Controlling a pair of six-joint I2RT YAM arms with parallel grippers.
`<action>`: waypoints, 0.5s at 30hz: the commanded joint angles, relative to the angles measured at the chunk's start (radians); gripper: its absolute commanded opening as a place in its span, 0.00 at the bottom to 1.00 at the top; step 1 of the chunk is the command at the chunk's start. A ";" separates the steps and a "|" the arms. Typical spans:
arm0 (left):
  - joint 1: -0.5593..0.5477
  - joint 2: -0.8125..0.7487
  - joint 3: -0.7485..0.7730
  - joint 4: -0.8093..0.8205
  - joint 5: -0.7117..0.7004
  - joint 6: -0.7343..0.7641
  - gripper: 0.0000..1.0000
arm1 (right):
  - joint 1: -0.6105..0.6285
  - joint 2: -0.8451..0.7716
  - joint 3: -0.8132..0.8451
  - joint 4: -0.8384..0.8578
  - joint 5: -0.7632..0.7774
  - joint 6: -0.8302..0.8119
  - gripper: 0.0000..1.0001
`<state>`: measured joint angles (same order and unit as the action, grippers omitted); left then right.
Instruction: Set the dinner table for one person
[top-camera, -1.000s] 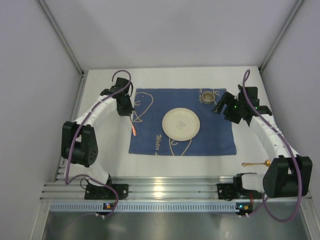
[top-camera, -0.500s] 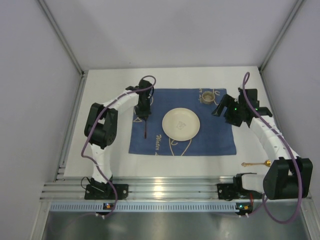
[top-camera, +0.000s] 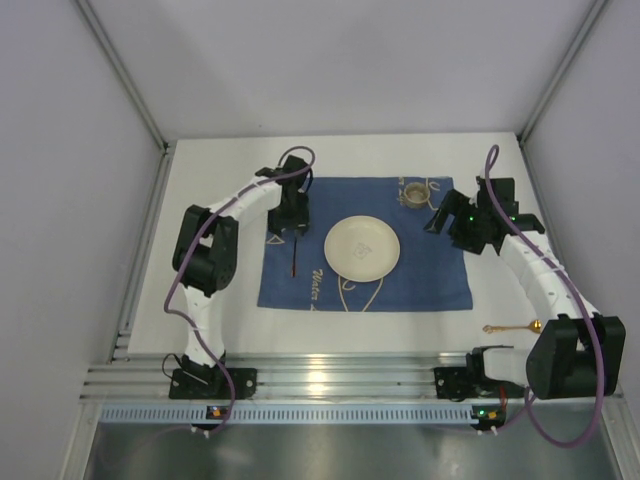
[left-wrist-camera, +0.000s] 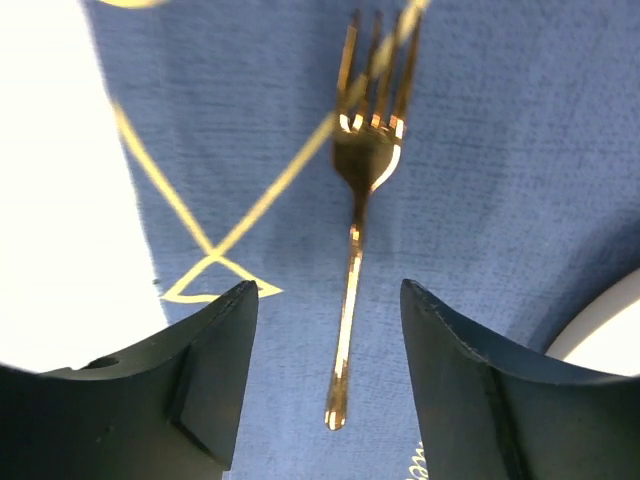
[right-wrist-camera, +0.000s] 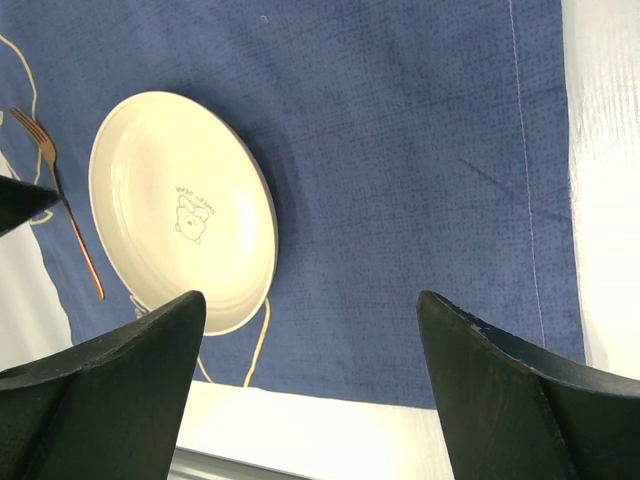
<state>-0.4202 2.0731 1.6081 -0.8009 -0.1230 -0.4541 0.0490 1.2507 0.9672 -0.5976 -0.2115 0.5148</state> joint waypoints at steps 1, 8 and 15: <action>0.020 -0.065 0.064 -0.053 -0.098 -0.018 0.65 | -0.006 -0.004 0.051 -0.013 0.015 -0.022 0.87; 0.156 -0.044 0.006 -0.006 -0.030 0.026 0.51 | -0.009 -0.014 0.062 -0.037 0.029 -0.039 0.87; 0.231 -0.001 -0.043 0.078 0.103 0.100 0.42 | -0.008 -0.027 0.047 -0.044 0.029 -0.038 0.88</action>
<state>-0.1841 2.0712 1.5719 -0.7891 -0.1047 -0.4046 0.0490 1.2503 0.9714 -0.6388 -0.1940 0.4896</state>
